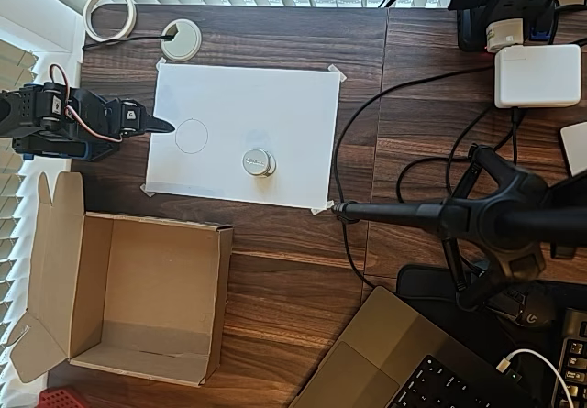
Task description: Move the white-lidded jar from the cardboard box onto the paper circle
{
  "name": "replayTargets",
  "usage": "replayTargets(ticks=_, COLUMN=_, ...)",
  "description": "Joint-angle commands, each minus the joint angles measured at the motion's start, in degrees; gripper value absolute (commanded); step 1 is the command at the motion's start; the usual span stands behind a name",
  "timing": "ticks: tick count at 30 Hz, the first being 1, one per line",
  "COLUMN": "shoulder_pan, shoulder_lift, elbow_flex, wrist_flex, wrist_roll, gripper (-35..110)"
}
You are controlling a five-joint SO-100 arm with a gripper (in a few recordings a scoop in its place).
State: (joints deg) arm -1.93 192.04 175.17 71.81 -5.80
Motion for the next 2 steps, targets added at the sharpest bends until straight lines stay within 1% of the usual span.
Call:
replayTargets(ticks=1, shoulder_pan=-0.1, shoulder_lift=3.7, elbow_flex=-1.0, wrist_flex=0.2, wrist_roll=-0.5, gripper=0)
replayTargets(ticks=2, shoulder_pan=-0.1, shoulder_lift=3.7, elbow_flex=-1.0, wrist_flex=0.2, wrist_roll=-0.5, gripper=0)
